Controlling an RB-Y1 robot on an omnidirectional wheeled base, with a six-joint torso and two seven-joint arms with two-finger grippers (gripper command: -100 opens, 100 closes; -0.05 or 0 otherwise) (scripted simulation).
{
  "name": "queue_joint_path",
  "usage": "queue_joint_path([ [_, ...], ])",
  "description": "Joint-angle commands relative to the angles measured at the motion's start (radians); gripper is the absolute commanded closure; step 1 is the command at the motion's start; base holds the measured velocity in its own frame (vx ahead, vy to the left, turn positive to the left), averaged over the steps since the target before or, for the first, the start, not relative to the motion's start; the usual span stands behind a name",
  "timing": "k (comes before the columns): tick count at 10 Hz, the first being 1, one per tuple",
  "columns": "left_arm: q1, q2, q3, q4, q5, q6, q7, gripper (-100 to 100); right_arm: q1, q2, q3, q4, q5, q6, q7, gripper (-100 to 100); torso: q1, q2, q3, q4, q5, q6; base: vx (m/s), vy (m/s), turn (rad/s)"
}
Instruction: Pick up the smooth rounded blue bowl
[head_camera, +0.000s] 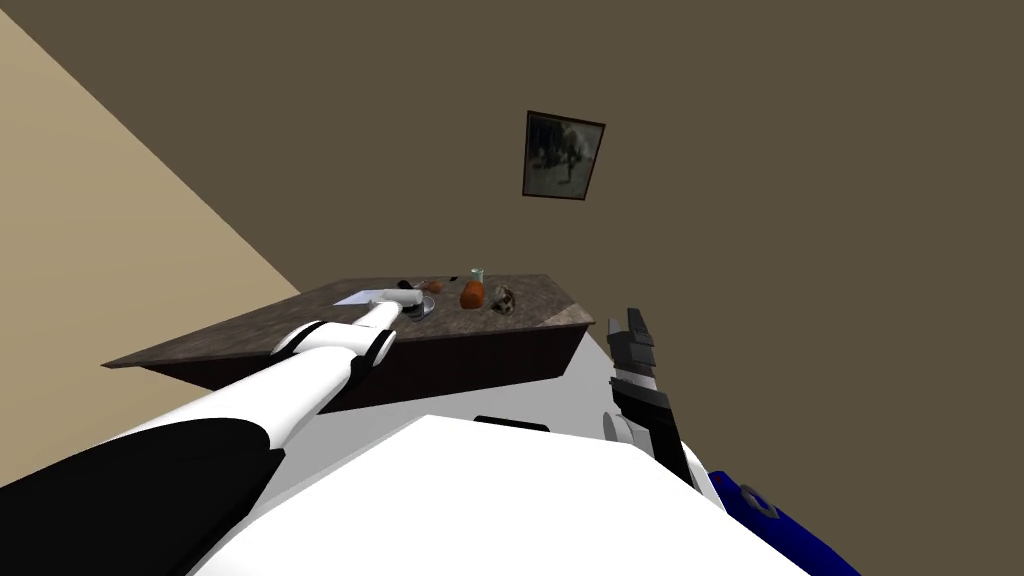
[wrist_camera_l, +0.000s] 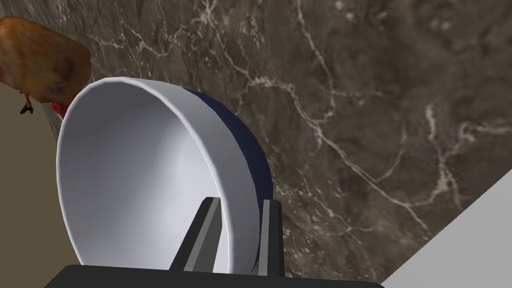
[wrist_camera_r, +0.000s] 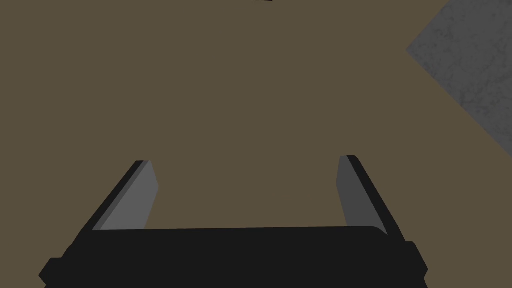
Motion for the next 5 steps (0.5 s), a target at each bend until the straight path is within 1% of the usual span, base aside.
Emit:
queue_joint_path([
  [1, -0.025, -0.004, -0.003, 0.05, -0.002, -0.023, -0.01, 100, 0.0, 0.0, 0.0, 0.0, 0.0, 0.0, 0.0, 0, 0.0, 0.0, 0.0, 0.0, 0.0, 0.0, 0.0, 0.0, 0.0],
  [2, -0.025, -0.004, -0.003, 0.073, -0.002, -0.023, -0.01, 100, 0.0, 0.0, 0.0, 0.0, 0.0, 0.0, 0.0, 0, 0.0, 0.0, 0.0, 0.0, 0.0, -0.001, 0.0, 0.0, 0.0],
  [3, -0.071, -0.034, -0.003, 0.1, -0.032, -0.028, -0.023, 100, 0.0, 0.0, 0.0, 0.0, 0.0, 0.0, 0.0, 0, 0.0, 0.001, 0.0, 0.0, 0.0, -0.001, -0.002, 0.006, 0.184],
  [4, -0.074, -0.034, -0.003, 0.096, -0.032, -0.028, -0.023, 100, 0.0, 0.0, 0.0, 0.0, 0.0, 0.0, 0.0, 0, 0.0, 0.001, 0.001, 0.001, -0.001, -0.002, 0.0, 0.007, 0.11],
  [5, -0.074, -0.034, -0.003, 0.106, -0.032, -0.028, -0.023, 100, 0.0, 0.0, 0.0, 0.0, 0.0, 0.0, 0.0, 0, 0.0, 0.002, 0.001, 0.001, 0.0, -0.001, 0.0, 0.0, 0.0],
])
